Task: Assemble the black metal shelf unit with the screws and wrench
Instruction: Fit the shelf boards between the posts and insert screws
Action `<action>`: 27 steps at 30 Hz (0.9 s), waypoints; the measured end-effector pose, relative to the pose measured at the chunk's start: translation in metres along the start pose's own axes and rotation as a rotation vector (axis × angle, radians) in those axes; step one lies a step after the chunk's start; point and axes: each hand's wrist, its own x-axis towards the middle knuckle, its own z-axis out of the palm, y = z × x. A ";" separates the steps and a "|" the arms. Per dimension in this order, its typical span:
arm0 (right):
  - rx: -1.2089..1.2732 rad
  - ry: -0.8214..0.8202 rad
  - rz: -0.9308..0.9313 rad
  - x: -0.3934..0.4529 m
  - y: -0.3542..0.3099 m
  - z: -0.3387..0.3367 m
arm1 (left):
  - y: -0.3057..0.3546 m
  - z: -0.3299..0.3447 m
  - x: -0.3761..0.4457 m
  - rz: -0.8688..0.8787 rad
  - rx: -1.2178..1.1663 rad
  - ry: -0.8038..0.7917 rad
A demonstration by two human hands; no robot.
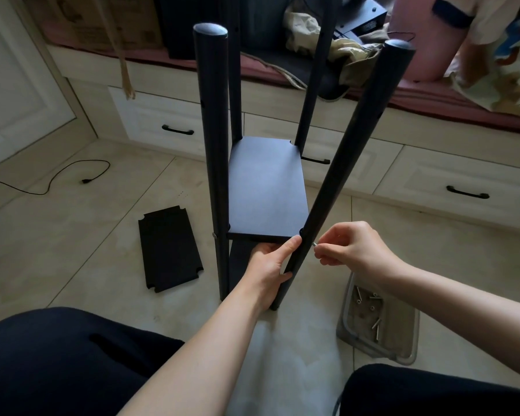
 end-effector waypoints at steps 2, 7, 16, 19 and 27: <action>-0.004 0.005 -0.004 0.001 0.000 0.000 | 0.000 0.000 0.000 -0.001 -0.005 -0.002; -0.053 0.032 -0.028 0.002 0.000 0.003 | 0.000 -0.002 0.001 -0.003 -0.030 -0.007; -0.096 0.030 -0.061 0.003 -0.003 0.002 | 0.003 -0.003 -0.001 -0.011 -0.028 -0.006; -0.116 0.029 -0.077 0.003 -0.004 0.004 | 0.004 -0.003 -0.002 -0.007 -0.047 -0.015; -0.137 0.028 -0.102 0.003 -0.004 0.007 | 0.008 -0.002 -0.003 -0.018 -0.058 -0.021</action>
